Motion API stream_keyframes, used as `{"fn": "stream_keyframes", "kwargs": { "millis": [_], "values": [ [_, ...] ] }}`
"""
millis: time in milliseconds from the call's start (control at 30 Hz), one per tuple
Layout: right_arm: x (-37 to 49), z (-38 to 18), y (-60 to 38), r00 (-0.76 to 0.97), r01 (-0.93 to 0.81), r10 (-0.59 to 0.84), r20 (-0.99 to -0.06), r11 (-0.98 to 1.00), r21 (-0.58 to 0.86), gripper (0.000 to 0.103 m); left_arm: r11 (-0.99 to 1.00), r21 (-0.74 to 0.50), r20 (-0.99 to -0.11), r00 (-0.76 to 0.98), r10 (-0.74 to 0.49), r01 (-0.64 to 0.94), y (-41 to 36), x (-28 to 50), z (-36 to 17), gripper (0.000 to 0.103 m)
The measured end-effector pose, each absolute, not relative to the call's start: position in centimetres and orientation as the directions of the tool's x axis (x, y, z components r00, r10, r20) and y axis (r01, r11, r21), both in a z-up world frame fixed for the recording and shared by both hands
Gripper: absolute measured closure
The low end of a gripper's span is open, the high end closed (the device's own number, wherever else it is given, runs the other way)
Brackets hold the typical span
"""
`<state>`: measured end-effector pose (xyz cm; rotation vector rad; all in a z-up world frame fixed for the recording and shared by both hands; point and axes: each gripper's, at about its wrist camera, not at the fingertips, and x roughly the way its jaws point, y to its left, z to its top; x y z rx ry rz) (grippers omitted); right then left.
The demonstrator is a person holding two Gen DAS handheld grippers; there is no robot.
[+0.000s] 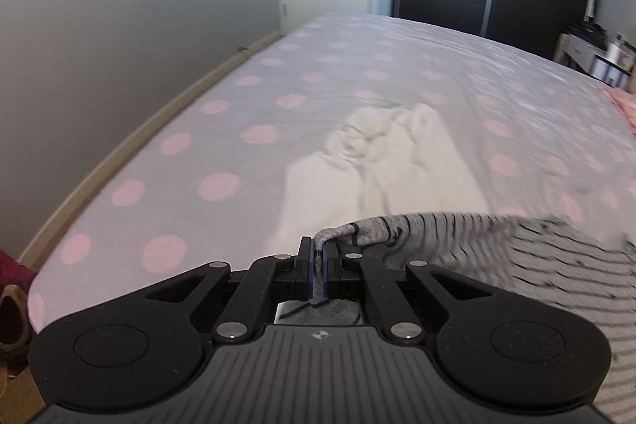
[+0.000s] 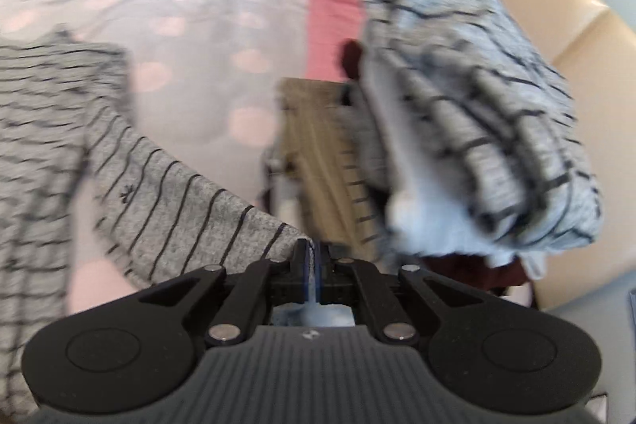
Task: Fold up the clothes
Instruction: 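Pull the hem with the left tool while the right tool smooths the shirt, then release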
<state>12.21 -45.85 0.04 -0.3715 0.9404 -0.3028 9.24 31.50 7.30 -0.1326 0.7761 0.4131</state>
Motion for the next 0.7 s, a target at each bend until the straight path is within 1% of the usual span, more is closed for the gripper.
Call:
{"fn": "stream_keyframes", "kwargs": {
  "millis": [67, 133, 267, 333, 367, 400, 433, 467, 500, 533, 567, 600, 700],
  "values": [
    [12.7, -0.2, -46.6, 0.544, 0.124, -0.423, -0.724, 0.895, -0.429, 0.100, 0.894, 0.058, -0.694, 0.626, 0.356, -0.445, 32.6, 10.1, 6.3, 0.101],
    [13.1, -0.5, -46.8, 0.538, 0.134, -0.425, -0.728, 0.896, -0.424, 0.100, 0.880, 0.075, -0.710, 0.595, 0.377, -0.469, 33.1, 11.2, 4.8, 0.101],
    [13.1, -1.0, -46.7, 0.534, 0.118, -0.425, -0.731, 0.893, -0.434, 0.098, 0.878, 0.089, -0.768, 0.528, 0.361, -0.471, 33.7, 12.3, 2.3, 0.100],
    [13.1, -0.9, -46.7, 0.535, 0.121, -0.430, -0.727, 0.891, -0.438, 0.097, 0.879, 0.104, -0.777, 0.514, 0.363, -0.465, 33.5, 12.3, 1.8, 0.095],
    [13.0, -0.8, -46.7, 0.538, 0.123, -0.434, -0.723, 0.889, -0.442, 0.097, 0.879, 0.116, -0.773, 0.514, 0.372, -0.462, 33.3, 12.3, 1.8, 0.087],
    [12.9, -0.7, -46.3, 0.545, 0.121, -0.436, -0.716, 0.886, -0.448, 0.093, 0.879, 0.128, -0.768, 0.515, 0.381, -0.459, 33.0, 12.3, 1.7, 0.078],
    [12.9, -0.4, -45.9, 0.561, 0.113, -0.430, -0.707, 0.886, -0.449, 0.086, 0.881, 0.143, -0.751, 0.530, 0.394, -0.452, 32.4, 12.2, 2.1, 0.076],
    [12.8, -0.2, -45.4, 0.577, 0.106, -0.424, -0.698, 0.886, -0.451, 0.081, 0.889, 0.148, -0.737, 0.551, 0.392, -0.434, 31.9, 12.3, 2.4, 0.073],
    [12.8, 0.0, -44.9, 0.594, 0.097, -0.416, -0.689, 0.887, -0.452, 0.069, 0.897, 0.152, -0.723, 0.572, 0.388, -0.415, 31.3, 12.5, 2.6, 0.071],
    [13.1, 0.3, -44.2, 0.613, 0.085, -0.403, -0.679, 0.888, -0.451, 0.063, 0.904, 0.157, -0.709, 0.592, 0.383, -0.397, 30.7, 12.6, 2.8, 0.070],
    [13.4, 0.4, -43.5, 0.629, 0.071, -0.392, -0.671, 0.889, -0.453, 0.061, 0.916, 0.159, -0.701, 0.611, 0.367, -0.368, 30.0, 12.9, 2.8, 0.066],
    [13.8, 0.5, -42.8, 0.645, 0.056, -0.377, -0.665, 0.891, -0.451, 0.060, 0.932, 0.160, -0.698, 0.630, 0.340, -0.326, 29.2, 13.4, 2.6, 0.065],
    [16.0, -0.2, -41.4, 0.677, -0.028, -0.237, -0.697, 0.938, -0.345, 0.060, 0.967, 0.163, -0.693, 0.675, 0.255, -0.197, 26.8, 15.1, 1.7, 0.065]
  ]
}}
